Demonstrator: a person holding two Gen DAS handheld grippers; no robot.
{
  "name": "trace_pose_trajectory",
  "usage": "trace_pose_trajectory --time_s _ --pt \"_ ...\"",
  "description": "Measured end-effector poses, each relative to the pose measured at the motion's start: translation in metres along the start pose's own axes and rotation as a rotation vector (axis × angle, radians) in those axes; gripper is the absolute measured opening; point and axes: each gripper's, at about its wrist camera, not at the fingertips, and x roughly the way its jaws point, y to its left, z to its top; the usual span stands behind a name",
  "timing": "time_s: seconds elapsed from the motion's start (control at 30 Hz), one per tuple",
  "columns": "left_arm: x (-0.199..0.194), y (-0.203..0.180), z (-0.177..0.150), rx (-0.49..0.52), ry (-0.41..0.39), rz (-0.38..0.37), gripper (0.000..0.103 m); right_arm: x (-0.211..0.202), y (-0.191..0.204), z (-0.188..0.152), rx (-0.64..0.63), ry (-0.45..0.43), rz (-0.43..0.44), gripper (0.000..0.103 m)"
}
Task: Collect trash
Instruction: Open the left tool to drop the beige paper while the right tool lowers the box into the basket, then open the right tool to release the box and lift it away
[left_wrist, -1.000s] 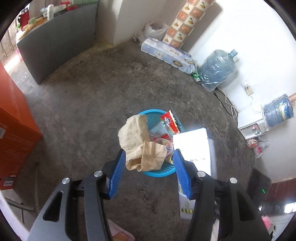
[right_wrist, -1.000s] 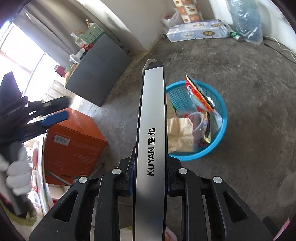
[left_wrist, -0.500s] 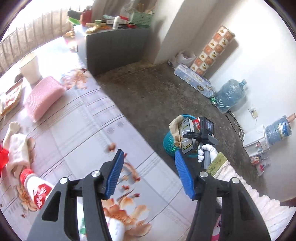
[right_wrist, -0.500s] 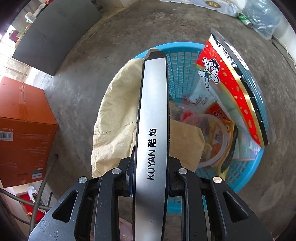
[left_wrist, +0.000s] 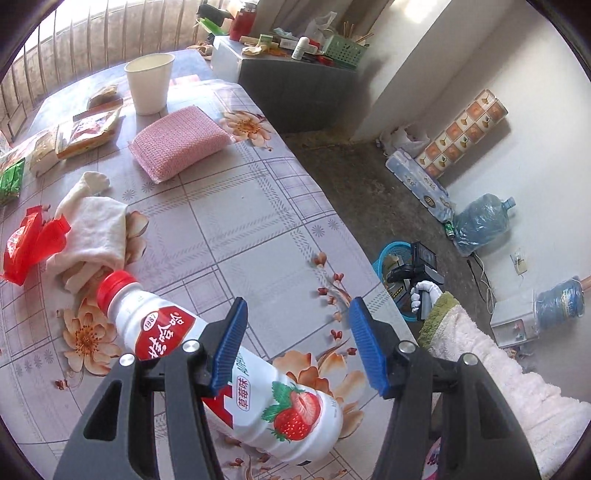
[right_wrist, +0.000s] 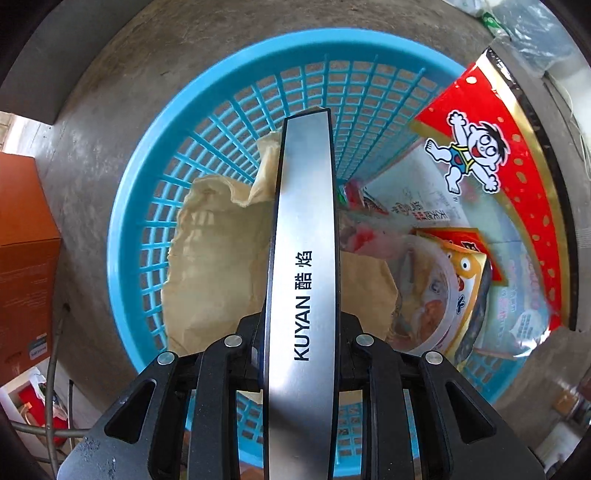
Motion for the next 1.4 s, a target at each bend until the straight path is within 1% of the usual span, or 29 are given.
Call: trace_pose_trajectory --time_s 0.07,0.23,0.3,0.37,0.4,0.43,0.47,0.53,0.57,0.67,0.77,0.8,0.87,0.9,1.0,1.03,1.07,1.13,1.2,1.27,1.37,1.4 --pt "0.001 0.003 -0.001 -0.011 0.005 0.001 0.056 0.008 0.001 -0.001 0.017 0.003 0.001 0.022" --pt "-0.004 0.008 -0.002 -0.02 -0.004 0.004 0.056 0.027 0.004 -0.01 0.019 -0.016 -0.034 0.022" --pt "-0.004 0.009 -0.004 -0.021 0.0 0.01 0.056 0.024 0.001 -0.015 0.031 -0.028 -0.013 0.023" --pt "-0.005 0.011 -0.006 -0.023 0.002 0.008 0.056 0.021 0.003 -0.02 0.001 -0.029 -0.008 0.024" --pt "-0.005 0.012 -0.006 -0.026 0.001 0.008 0.056 0.018 -0.007 -0.023 -0.015 -0.021 -0.002 0.024" --pt "-0.006 0.013 -0.007 -0.03 -0.002 0.004 0.056 0.013 -0.009 -0.026 -0.022 -0.025 0.007 0.026" --pt "-0.008 0.013 -0.007 -0.035 -0.003 0.001 0.056 0.005 -0.014 -0.029 -0.034 -0.04 0.015 0.033" --pt "-0.01 0.015 -0.009 -0.042 -0.011 -0.007 0.056 -0.006 -0.018 -0.034 -0.041 -0.063 0.05 0.043" --pt "-0.012 0.015 -0.01 -0.042 -0.015 -0.011 0.056 -0.012 -0.021 -0.036 -0.044 -0.073 0.069 0.045" --pt "-0.017 0.015 -0.015 -0.045 -0.025 -0.023 0.057 -0.033 -0.027 -0.045 -0.049 -0.104 0.079 0.046" --pt "-0.023 0.016 -0.023 -0.05 -0.034 -0.032 0.057 -0.062 -0.042 -0.056 -0.048 -0.157 0.091 0.046" --pt "-0.026 0.016 -0.025 -0.053 -0.04 -0.034 0.057 -0.074 -0.046 -0.065 -0.05 -0.177 0.102 0.046" --pt "-0.034 0.019 -0.031 -0.059 -0.056 -0.037 0.057 -0.105 -0.054 -0.077 -0.058 -0.226 0.138 0.046" --pt "-0.037 0.021 -0.035 -0.063 -0.065 -0.037 0.058 -0.125 -0.052 -0.079 -0.064 -0.254 0.155 0.046" --pt "-0.048 0.027 -0.047 -0.078 -0.091 -0.042 0.059 -0.175 -0.057 -0.111 -0.08 -0.349 0.239 0.046" --pt "-0.051 0.029 -0.051 -0.084 -0.1 -0.044 0.06 -0.19 -0.055 -0.121 -0.08 -0.378 0.27 0.048" --pt "-0.054 0.031 -0.055 -0.09 -0.108 -0.045 0.06 -0.208 -0.061 -0.135 -0.075 -0.403 0.301 0.05" --pt "-0.061 0.036 -0.063 -0.102 -0.125 -0.05 0.061 -0.232 -0.047 -0.157 -0.075 -0.452 0.364 0.054" --pt "-0.067 0.04 -0.073 -0.117 -0.147 -0.055 0.062 -0.254 -0.046 -0.178 -0.092 -0.494 0.404 0.057" --pt "-0.074 0.045 -0.084 -0.131 -0.17 -0.052 0.062 -0.27 -0.034 -0.191 -0.12 -0.524 0.456 0.064" --pt "-0.083 0.052 -0.1 -0.151 -0.196 -0.04 0.062 -0.291 -0.022 -0.224 -0.178 -0.564 0.523 0.066" --pt "-0.085 0.055 -0.105 -0.158 -0.202 -0.036 0.062 -0.294 -0.016 -0.227 -0.202 -0.567 0.55 0.066"
